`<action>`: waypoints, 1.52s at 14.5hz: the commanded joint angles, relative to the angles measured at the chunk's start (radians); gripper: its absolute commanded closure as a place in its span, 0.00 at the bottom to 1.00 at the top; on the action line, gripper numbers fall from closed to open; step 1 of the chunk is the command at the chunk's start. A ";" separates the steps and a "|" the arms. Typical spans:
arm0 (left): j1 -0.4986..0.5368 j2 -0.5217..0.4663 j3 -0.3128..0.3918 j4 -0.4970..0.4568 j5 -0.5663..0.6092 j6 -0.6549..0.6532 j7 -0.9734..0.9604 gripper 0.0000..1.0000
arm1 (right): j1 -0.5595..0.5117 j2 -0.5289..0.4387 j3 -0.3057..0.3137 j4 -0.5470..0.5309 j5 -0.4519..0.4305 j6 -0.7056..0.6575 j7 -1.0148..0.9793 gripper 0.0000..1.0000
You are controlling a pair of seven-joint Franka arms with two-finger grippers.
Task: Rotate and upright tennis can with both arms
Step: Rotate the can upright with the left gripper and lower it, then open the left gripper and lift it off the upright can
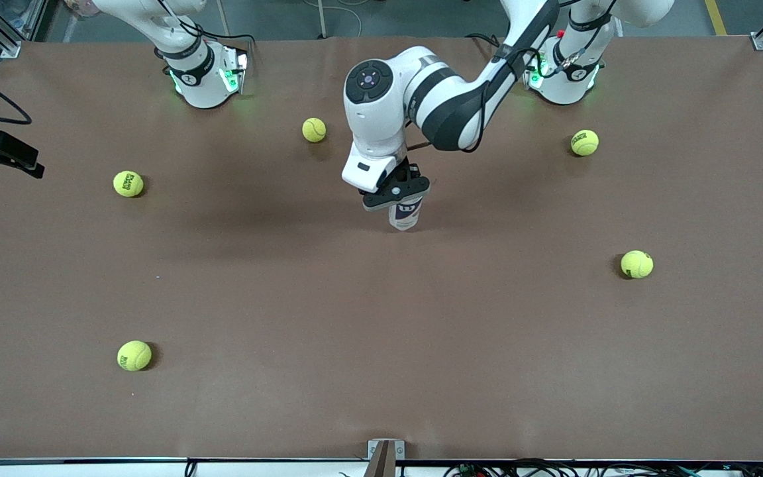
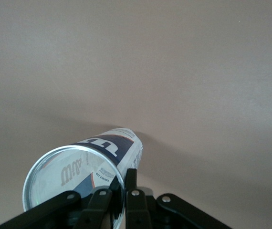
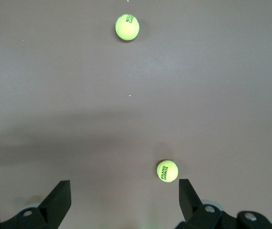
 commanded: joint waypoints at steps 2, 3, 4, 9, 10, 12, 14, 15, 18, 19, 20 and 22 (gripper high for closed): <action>-0.011 0.028 0.007 0.030 0.026 -0.004 -0.030 0.87 | -0.028 -0.053 0.029 -0.055 -0.013 0.004 -0.010 0.00; -0.011 0.031 0.007 0.030 0.024 -0.001 -0.030 0.83 | -0.027 -0.054 0.029 -0.057 -0.013 0.006 -0.010 0.00; -0.011 0.033 0.007 0.030 0.024 -0.004 -0.032 0.80 | -0.025 -0.054 0.029 -0.057 -0.013 0.006 -0.012 0.00; -0.007 0.018 0.007 0.032 0.018 -0.004 -0.050 0.42 | -0.025 -0.057 0.029 -0.058 0.002 0.003 -0.013 0.00; -0.001 0.004 0.007 0.038 0.016 -0.004 -0.046 0.21 | -0.022 -0.057 0.029 -0.058 0.003 -0.002 -0.025 0.00; 0.004 -0.009 0.011 0.078 0.016 -0.014 -0.049 0.00 | -0.027 -0.057 0.026 -0.057 0.029 -0.003 -0.088 0.00; 0.025 -0.045 0.019 0.096 0.018 -0.021 -0.046 0.00 | -0.028 -0.057 0.020 -0.055 0.050 -0.003 -0.099 0.00; 0.050 -0.068 0.019 0.098 0.021 -0.021 -0.038 0.00 | -0.028 -0.057 0.020 -0.054 0.051 -0.003 -0.096 0.00; 0.145 -0.130 0.020 0.092 0.030 -0.042 0.061 0.00 | -0.027 -0.059 0.020 -0.052 0.057 -0.015 -0.072 0.00; 0.178 -0.148 0.020 0.093 0.030 -0.074 0.133 0.00 | -0.027 -0.059 0.020 -0.052 0.059 -0.022 -0.056 0.00; 0.214 -0.168 0.020 0.090 0.030 -0.094 0.188 0.00 | -0.027 -0.059 0.020 -0.051 0.059 -0.023 -0.056 0.00; 0.274 -0.194 0.020 0.090 0.032 -0.131 0.276 0.00 | -0.027 -0.060 0.019 -0.051 0.059 -0.023 -0.056 0.00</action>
